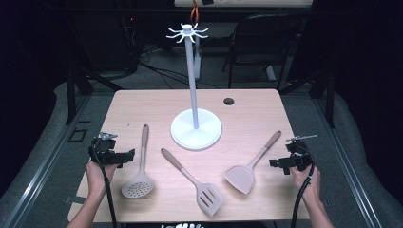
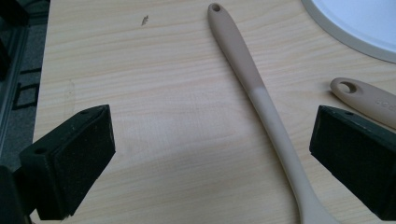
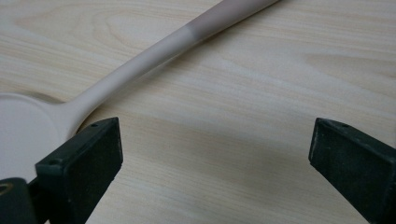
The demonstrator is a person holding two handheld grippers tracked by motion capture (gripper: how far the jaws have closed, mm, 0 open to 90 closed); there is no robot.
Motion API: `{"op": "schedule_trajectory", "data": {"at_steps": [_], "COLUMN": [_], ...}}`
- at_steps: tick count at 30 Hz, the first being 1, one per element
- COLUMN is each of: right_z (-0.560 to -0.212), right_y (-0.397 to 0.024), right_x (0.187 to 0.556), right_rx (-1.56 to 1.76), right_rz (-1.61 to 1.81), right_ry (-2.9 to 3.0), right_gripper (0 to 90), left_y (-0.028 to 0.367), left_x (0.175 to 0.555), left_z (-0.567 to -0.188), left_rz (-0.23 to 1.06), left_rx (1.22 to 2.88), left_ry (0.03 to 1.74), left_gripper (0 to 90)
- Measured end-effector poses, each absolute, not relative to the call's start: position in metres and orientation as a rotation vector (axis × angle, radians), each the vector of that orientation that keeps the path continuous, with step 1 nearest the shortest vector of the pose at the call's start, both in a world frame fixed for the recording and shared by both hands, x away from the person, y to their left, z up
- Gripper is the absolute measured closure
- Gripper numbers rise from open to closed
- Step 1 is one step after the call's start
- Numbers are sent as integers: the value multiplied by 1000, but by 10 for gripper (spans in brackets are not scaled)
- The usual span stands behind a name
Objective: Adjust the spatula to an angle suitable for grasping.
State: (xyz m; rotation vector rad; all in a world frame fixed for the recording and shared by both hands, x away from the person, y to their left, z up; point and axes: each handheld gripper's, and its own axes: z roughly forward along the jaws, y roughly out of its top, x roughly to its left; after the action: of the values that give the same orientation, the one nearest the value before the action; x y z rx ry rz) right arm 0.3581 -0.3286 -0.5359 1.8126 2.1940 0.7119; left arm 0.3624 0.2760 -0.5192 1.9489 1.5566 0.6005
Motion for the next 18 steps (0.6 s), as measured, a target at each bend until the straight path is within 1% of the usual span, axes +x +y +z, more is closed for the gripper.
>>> {"op": "schedule_trajectory", "data": {"at_steps": [5, 6, 7, 12, 16, 18], "right_z": [-535, -535, -536, -533, -530, -530], "right_y": [-321, -319, -318, -314, -303, -299], "right_x": [362, 363, 363, 367, 372, 373], "right_rx": [1796, 1797, 1799, 1814, 1802, 1791], "right_rz": [711, 709, 727, 735, 737, 725], "right_ry": [2199, 2190, 2180, 2162, 2151, 2161], "right_gripper": [26, 22, 19, 18, 27, 36], "left_y": [281, 280, 280, 278, 278, 278], "left_x": [362, 361, 361, 363, 367, 368], "left_z": [-518, -518, -518, -517, -517, -517], "left_rz": [609, 653, 663, 663, 611, 622], "left_rx": [1948, 1963, 1966, 1954, 1920, 1921], "left_ry": [1541, 1527, 1524, 1518, 1531, 1534], "left_gripper": [0, 0, 0, 0, 0, 0]}}
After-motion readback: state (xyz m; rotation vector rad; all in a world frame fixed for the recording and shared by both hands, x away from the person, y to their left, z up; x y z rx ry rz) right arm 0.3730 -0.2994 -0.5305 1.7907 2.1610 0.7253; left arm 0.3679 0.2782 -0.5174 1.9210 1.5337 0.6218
